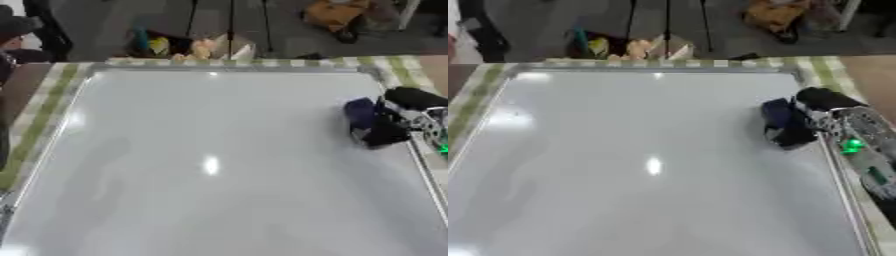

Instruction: Wipe the whiteboard clean with a brush.

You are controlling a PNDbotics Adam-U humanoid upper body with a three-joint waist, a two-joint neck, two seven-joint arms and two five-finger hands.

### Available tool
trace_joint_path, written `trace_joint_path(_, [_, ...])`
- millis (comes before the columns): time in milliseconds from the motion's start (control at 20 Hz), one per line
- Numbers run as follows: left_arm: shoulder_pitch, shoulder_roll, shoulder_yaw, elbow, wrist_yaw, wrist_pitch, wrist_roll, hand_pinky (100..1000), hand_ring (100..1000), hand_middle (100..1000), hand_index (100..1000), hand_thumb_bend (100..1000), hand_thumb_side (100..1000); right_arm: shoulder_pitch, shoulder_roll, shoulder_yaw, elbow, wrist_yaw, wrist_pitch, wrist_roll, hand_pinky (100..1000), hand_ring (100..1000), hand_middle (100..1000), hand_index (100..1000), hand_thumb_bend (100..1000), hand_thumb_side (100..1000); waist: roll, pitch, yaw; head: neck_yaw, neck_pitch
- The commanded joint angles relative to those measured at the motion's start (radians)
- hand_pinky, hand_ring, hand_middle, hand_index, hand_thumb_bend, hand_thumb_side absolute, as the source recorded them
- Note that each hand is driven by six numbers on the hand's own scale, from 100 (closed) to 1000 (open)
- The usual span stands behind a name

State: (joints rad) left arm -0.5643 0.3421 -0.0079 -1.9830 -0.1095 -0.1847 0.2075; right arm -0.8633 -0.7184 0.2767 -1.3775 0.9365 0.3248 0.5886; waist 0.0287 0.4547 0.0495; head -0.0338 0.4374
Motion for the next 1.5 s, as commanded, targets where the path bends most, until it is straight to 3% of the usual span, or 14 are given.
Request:
trace_joint_path(50, [-0.014,0.015,0.003,-0.017,0.003,0.001,-0.001,673,809,686,810,100,993,-0.02,-0.026,0.0,-0.019,-0.019,-0.004,0.004,369,466,342,379,100,585,-0.001,-0.027,0.001,-0.003,-0.007])
trace_joint_path(900, [-0.014,0.013,0.004,-0.017,0.004,0.001,-0.001,674,809,688,810,100,992,-0.016,-0.026,0.057,-0.136,-0.07,-0.026,0.045,354,454,313,373,100,590,-0.001,-0.037,0.0,-0.005,0.004])
trace_joint_path(1500, [-0.012,0.014,0.005,-0.017,0.004,0.001,-0.001,675,809,688,809,100,992,-0.007,-0.027,0.041,-0.096,-0.038,-0.007,0.043,362,461,316,376,100,569,0.0,-0.036,0.001,-0.007,0.001])
